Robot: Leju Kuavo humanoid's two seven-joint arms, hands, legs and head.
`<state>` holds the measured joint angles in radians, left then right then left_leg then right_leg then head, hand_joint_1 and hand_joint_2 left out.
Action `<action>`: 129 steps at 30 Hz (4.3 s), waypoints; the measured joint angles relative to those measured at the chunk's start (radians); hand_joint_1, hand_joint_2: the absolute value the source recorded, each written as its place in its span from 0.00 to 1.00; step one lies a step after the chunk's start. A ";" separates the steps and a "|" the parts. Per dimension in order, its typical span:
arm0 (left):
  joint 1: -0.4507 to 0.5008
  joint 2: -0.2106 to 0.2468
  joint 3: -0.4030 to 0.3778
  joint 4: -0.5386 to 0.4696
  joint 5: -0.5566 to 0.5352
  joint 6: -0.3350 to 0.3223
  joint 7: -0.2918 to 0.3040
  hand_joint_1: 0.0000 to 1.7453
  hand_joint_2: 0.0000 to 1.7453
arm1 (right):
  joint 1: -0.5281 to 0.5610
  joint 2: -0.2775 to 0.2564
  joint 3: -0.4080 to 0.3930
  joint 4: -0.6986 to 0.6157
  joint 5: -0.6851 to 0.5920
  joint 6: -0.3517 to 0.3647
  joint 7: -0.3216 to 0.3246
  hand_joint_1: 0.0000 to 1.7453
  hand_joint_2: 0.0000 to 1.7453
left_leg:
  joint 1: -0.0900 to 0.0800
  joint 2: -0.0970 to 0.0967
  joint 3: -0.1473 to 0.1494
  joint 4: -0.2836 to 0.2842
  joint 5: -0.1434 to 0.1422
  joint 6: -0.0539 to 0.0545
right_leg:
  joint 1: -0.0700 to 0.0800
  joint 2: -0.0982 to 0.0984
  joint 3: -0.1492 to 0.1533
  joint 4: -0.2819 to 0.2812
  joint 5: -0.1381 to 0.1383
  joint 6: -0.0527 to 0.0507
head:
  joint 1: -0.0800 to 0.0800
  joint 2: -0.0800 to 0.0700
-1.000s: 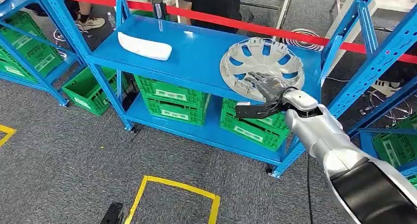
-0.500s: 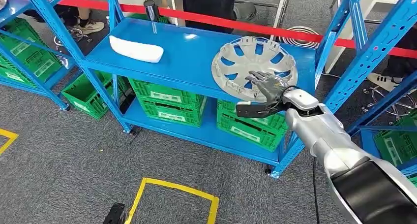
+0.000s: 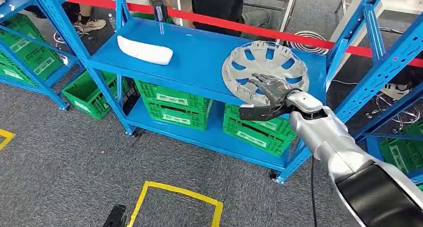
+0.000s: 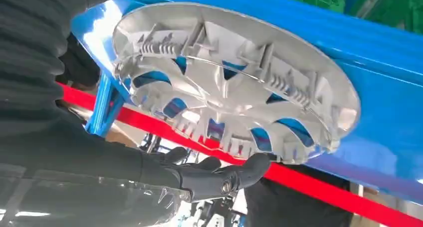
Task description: Take the parts from the cabinet and place them on the table.
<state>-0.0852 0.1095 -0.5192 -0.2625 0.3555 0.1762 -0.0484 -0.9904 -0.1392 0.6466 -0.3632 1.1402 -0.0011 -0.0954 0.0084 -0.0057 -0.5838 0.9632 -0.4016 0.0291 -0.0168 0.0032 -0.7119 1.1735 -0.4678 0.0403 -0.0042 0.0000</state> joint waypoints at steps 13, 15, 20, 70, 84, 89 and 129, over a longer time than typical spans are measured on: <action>-0.001 0.003 0.000 0.000 -0.013 0.000 0.007 0.00 0.00 | 0.002 -0.010 0.000 0.000 -0.003 -0.001 0.000 0.00 1.00 | 0.007 0.005 -0.181 0.355 -0.156 -0.055 | -0.002 0.003 0.105 -0.182 0.051 -0.045 | -0.003 0.000; -0.001 0.003 0.000 0.000 -0.013 0.001 0.007 0.00 0.00 | 0.002 -0.008 0.000 0.000 -0.003 -0.001 0.000 0.00 1.00 | 0.006 0.005 -0.138 0.246 -0.080 -0.048 | 0.001 0.005 0.110 -0.182 0.048 -0.047 | -0.003 0.000; -0.002 0.006 0.002 0.000 -0.007 0.003 0.007 0.00 0.00 | -0.002 -0.004 0.000 0.000 0.002 0.001 -0.004 0.00 1.00 | -0.007 0.005 -0.027 0.033 -0.014 -0.020 | 0.010 0.008 0.114 -0.182 0.040 -0.035 | -0.002 0.000; 0.009 -0.008 0.029 0.000 -0.018 -0.014 -0.003 0.00 0.00 | 0.006 -0.016 0.000 0.000 -0.004 0.005 -0.008 0.00 1.00 | 0.002 0.003 -0.035 0.091 -0.069 -0.042 | -0.007 0.003 0.100 -0.175 0.050 -0.037 | -0.004 0.000; 0.009 -0.004 0.029 0.000 -0.015 -0.015 -0.006 0.00 0.00 | 0.011 -0.006 0.002 0.002 0.001 0.009 -0.016 0.00 1.00 | -0.009 0.002 -0.030 0.031 -0.004 -0.035 | 0.011 0.005 0.105 -0.175 0.041 -0.039 | -0.002 0.000; 0.009 -0.004 0.029 0.000 -0.016 -0.018 -0.009 0.00 0.00 | 0.011 0.008 0.008 0.002 0.009 0.017 -0.034 0.00 1.00 | -0.011 0.000 -0.031 0.031 -0.005 -0.028 | 0.011 0.004 0.108 -0.181 0.042 -0.036 | -0.002 0.000; 0.013 0.022 0.030 0.006 -0.038 -0.021 -0.022 0.00 0.00 | 0.094 0.001 0.019 0.039 -0.041 0.082 0.018 0.00 1.00 | -0.010 0.000 -0.030 0.031 -0.005 -0.025 | 0.012 0.003 0.108 -0.182 0.044 -0.034 | -0.002 0.000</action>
<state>-0.0726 0.1316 -0.4894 -0.2567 0.3174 0.1556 -0.0702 -0.8960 -0.1385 0.6657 -0.3246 1.0994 0.0805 -0.0774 -0.0014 -0.0056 -0.6140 0.9943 -0.4068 0.0044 -0.0052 0.0062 -0.6042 0.9917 -0.4239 0.0063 -0.0065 0.0000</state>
